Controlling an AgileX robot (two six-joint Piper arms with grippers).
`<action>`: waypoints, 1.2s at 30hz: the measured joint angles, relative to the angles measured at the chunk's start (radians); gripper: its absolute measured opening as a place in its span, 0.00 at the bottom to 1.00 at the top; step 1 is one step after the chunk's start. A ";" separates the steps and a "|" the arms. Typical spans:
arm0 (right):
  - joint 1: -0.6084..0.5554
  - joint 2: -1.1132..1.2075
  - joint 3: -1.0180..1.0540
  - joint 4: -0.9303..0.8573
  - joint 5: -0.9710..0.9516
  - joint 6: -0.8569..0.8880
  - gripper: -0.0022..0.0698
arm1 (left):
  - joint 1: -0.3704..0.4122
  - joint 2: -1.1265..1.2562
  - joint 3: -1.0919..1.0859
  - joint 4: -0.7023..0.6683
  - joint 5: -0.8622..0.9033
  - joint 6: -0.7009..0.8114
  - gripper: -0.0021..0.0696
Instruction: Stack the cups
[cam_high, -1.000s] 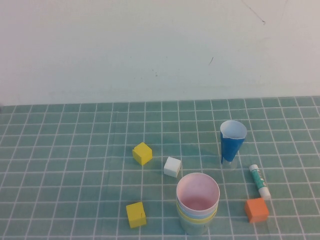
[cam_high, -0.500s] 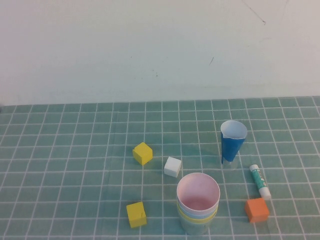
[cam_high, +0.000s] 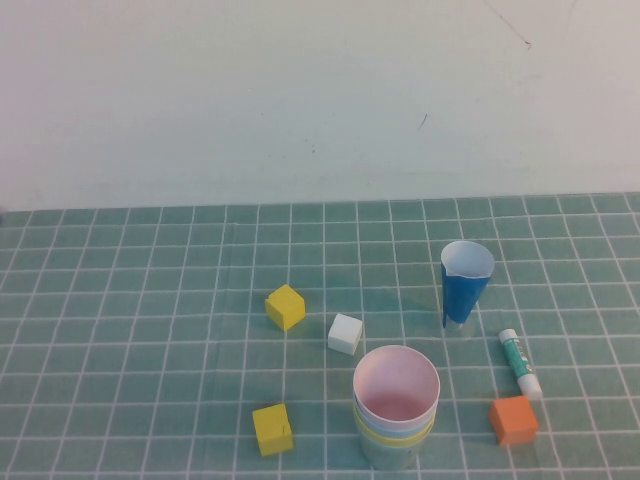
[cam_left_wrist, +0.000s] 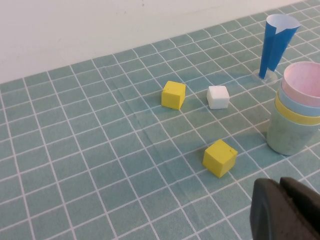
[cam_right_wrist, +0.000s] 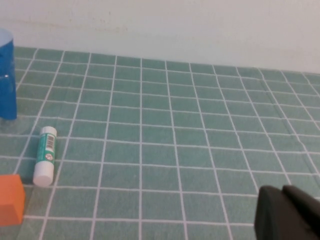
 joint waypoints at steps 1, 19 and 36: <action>0.000 0.000 0.000 0.000 0.002 0.000 0.03 | 0.000 0.000 0.000 0.000 0.000 0.000 0.03; 0.000 0.000 0.000 0.000 0.003 0.000 0.03 | 0.039 0.000 0.034 0.060 -0.032 0.000 0.03; 0.000 0.000 0.000 0.000 0.004 0.007 0.03 | 0.679 -0.052 0.468 -0.146 -0.532 0.036 0.03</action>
